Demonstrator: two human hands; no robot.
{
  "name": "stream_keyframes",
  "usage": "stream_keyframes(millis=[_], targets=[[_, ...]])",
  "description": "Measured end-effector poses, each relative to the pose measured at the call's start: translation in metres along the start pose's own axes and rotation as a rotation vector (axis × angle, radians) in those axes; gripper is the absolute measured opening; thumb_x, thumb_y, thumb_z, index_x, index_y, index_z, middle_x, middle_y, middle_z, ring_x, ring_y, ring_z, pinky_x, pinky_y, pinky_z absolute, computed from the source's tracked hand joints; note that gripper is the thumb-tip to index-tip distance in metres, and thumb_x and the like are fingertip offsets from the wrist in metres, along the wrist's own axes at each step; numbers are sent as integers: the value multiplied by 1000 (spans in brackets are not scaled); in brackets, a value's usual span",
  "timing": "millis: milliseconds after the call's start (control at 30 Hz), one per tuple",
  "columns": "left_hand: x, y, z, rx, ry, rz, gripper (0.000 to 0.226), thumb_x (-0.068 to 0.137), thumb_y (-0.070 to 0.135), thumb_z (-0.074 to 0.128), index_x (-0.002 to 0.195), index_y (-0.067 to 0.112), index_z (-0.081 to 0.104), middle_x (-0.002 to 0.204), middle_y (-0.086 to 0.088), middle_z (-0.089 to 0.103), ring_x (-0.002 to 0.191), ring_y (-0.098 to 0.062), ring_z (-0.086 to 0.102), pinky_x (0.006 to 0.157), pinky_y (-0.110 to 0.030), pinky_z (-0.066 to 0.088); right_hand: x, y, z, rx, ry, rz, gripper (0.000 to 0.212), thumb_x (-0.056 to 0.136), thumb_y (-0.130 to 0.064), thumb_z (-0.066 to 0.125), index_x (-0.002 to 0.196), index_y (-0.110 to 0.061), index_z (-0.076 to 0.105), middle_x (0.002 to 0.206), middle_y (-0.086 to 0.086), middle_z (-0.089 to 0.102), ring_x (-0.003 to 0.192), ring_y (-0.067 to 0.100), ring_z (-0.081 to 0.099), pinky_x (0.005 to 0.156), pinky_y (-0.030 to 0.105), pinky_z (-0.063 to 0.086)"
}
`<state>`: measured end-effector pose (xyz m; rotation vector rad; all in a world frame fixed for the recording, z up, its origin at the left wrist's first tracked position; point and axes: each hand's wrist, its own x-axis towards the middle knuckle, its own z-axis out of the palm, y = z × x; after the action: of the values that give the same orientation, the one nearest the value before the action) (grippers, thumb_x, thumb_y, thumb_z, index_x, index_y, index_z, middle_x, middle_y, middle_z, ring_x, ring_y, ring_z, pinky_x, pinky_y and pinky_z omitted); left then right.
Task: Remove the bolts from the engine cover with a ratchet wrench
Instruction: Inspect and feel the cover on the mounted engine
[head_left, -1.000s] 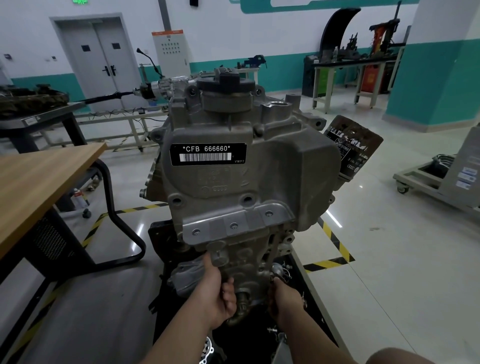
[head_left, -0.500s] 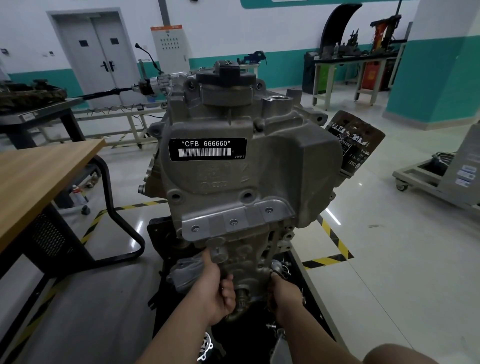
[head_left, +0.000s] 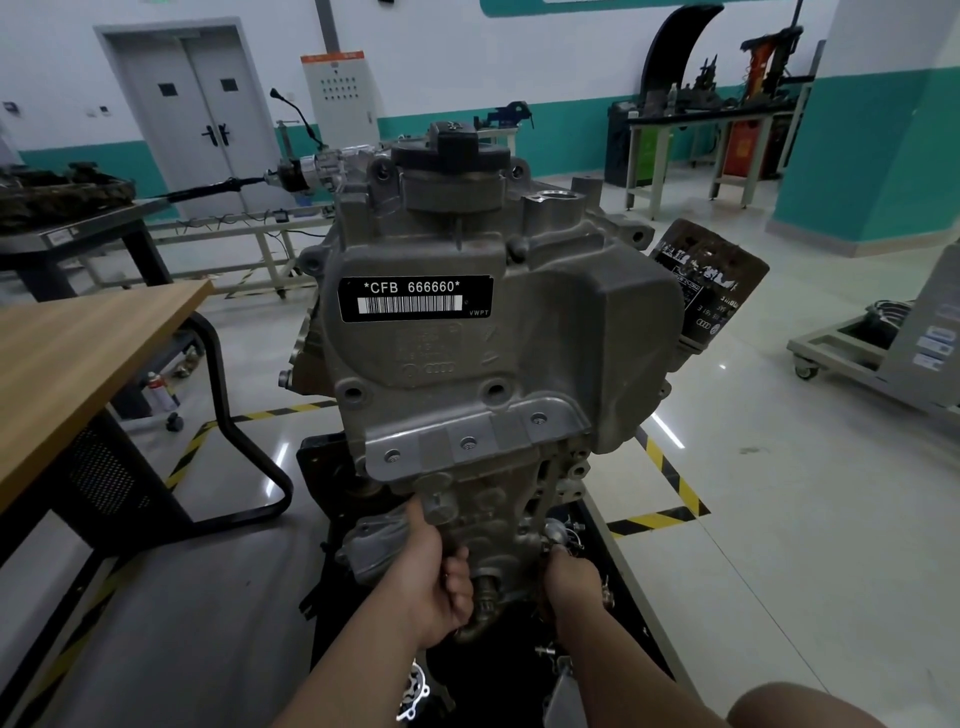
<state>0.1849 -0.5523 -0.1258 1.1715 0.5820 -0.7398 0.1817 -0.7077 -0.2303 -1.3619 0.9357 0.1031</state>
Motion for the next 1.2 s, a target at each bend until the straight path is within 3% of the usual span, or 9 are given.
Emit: stream_keyframes(millis=[200,300,467,600,700,800,900,1100,1200], targets=[[-1,0,0,-9,-1,-8,71,78,84,31,67,15,43,47,7,27,33,-8,23,36,-15,21,0,-6,0,-45,-16,75,29,99,-23,47,91,0,63,67,15,55,58,27,54,38,19,37],[-2,0,-1,-9,-6,-16,69,80,81,31,68,15,44,48,7,29,33,-8,25,36,-15,22,1,-5,2,-27,26,67,38,102,-34,42,93,-2,59,82,17,62,72,30,59,57,30,47],[-2,1,1,-19,-6,-13,71,79,83,29,68,14,44,47,6,30,32,-8,25,36,-14,23,-4,-10,2,40,0,96,29,97,-29,51,86,-4,61,69,13,58,60,26,55,45,24,38],[-1,1,0,-16,-11,-3,76,74,87,30,65,13,45,48,6,31,32,-8,26,36,-15,24,-11,-12,-3,-53,48,76,42,101,-38,40,103,-2,61,84,16,62,73,31,59,62,34,47],[2,0,-1,-14,-15,3,76,74,86,33,64,12,48,50,5,37,34,-9,30,36,-15,28,-28,-18,-6,-236,42,-153,32,97,-28,46,103,-3,65,84,11,64,80,30,62,77,40,52],[2,0,1,-24,-6,28,75,75,85,34,64,13,50,51,2,43,36,-10,36,36,-16,34,-65,-42,-10,-648,35,-553,24,90,-32,46,81,-18,64,75,1,65,68,18,61,59,28,47],[1,-1,3,-47,-31,55,74,72,86,37,69,15,60,58,0,54,44,-12,49,42,-21,45,-102,-57,-4,-880,-54,-832,29,85,-41,47,83,-18,64,81,2,69,80,25,65,65,31,49],[-7,0,6,-26,-116,109,80,76,83,35,72,14,76,76,-7,74,55,-19,67,54,-28,55,-119,-51,16,-1250,-76,-1017,31,89,-43,55,108,-20,64,112,11,63,102,31,63,83,34,46],[-9,0,6,-23,-94,113,80,78,81,37,81,12,77,97,-14,74,84,-27,68,82,-35,52,-119,-44,20,-1345,-139,-1078,32,91,-42,50,104,-17,65,107,13,67,98,33,65,78,36,49]])
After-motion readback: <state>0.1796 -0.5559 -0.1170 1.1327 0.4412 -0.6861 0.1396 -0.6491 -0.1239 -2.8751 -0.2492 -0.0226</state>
